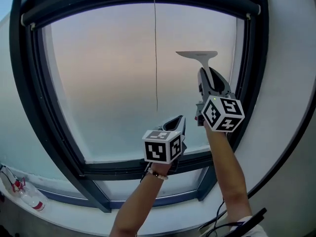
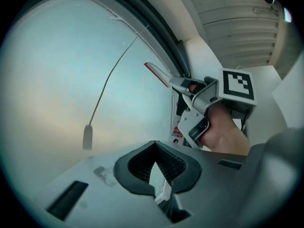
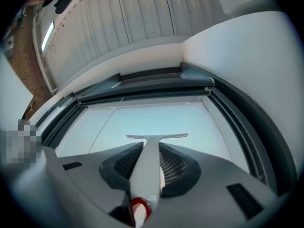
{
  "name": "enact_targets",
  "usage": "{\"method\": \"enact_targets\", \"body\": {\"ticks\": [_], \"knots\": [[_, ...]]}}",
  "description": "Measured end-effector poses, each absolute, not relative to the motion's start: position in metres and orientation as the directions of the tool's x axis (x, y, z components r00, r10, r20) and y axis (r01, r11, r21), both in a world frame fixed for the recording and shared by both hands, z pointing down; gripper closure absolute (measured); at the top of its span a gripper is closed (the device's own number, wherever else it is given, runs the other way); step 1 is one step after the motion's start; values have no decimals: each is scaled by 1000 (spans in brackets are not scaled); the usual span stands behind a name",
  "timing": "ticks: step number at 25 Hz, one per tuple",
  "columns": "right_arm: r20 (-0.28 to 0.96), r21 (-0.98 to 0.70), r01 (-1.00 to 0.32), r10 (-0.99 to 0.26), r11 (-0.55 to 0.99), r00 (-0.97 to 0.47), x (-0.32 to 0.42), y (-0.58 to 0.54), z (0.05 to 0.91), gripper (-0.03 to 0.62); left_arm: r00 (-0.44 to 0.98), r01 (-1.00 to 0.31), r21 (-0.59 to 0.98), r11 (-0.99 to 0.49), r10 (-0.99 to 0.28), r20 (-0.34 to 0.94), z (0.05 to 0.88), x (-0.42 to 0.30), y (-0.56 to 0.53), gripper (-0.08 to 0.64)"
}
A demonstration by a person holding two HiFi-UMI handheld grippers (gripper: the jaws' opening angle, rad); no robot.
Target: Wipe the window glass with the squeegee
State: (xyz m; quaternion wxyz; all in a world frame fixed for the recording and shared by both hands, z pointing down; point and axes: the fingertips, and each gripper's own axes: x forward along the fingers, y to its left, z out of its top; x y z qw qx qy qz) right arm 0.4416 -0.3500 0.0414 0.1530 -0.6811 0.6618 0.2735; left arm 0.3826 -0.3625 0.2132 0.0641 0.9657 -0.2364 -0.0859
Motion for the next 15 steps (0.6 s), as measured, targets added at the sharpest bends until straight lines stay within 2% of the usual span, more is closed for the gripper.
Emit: {"method": "enact_targets", "body": {"ticks": [7, 15], "knots": [[-645, 176, -977, -764, -121, -22, 423, -355, -36, 508, 880, -430, 104, -897, -442, -173, 154, 374, -370, 560], [-643, 179, -977, -765, -116, -27, 416, -373, -67, 508, 874, -419, 82, -904, -426, -234, 112, 365, -380, 560]]}}
